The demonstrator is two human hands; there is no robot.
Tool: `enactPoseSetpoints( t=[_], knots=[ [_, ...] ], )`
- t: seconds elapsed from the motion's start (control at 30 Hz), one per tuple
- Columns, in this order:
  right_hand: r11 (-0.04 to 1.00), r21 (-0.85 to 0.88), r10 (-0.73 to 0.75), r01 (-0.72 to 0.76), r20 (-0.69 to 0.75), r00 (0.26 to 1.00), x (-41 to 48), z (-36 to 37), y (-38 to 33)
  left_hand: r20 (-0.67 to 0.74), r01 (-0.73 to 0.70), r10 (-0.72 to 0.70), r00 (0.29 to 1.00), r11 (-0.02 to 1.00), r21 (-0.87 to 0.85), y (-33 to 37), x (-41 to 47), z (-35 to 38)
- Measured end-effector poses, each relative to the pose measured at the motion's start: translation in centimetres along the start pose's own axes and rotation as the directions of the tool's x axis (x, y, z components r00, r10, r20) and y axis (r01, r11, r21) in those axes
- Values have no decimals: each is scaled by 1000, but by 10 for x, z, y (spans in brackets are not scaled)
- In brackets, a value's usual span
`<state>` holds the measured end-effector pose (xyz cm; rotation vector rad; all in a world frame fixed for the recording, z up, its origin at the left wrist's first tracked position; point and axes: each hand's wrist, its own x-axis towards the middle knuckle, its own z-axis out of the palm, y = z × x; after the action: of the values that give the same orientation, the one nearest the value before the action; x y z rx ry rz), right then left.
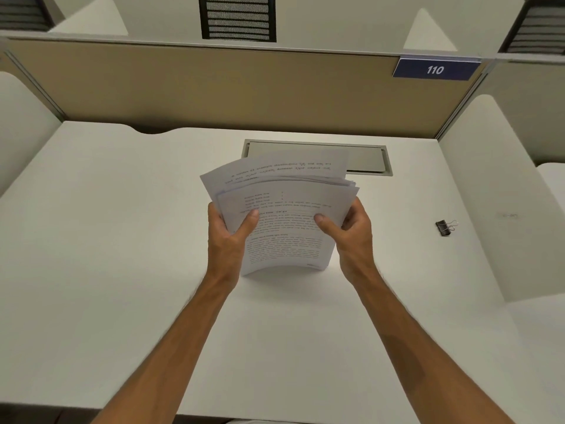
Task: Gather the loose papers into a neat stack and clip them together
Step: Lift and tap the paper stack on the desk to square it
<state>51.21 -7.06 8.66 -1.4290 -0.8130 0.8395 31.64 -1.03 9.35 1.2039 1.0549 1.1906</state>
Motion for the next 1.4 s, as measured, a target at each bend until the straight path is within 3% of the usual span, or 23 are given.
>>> enactPoseSetpoints(
  t=[0.2,0.33,0.53,0.73,0.87,0.97,1.4],
  knots=[
    [996,63,-48,56,-124,991,11,13,-55,-77,-38,38,996,999,-2,9,2,9],
    [1000,-23,-26,21,-255,966,24,23,-82,-82,-36,36,996,999,3,8,1,8],
    [998,-63,5,-25,-286,958,25,21,-79,-85,-34,37,996,999,42,9,2,4],
    [996,-43,70,-80,-199,978,16,13,-56,-62,2,2,998,997,77,3,3,-2],
    [999,21,28,-28,-16,999,10,2,-40,-66,36,-32,997,998,55,3,1,0],
    [998,-4,69,-69,77,995,7,-9,-22,-77,42,-40,996,999,26,6,-2,3],
    [998,-60,40,-37,44,998,4,-8,-10,-316,114,-74,946,987,110,25,10,26]
  ],
)
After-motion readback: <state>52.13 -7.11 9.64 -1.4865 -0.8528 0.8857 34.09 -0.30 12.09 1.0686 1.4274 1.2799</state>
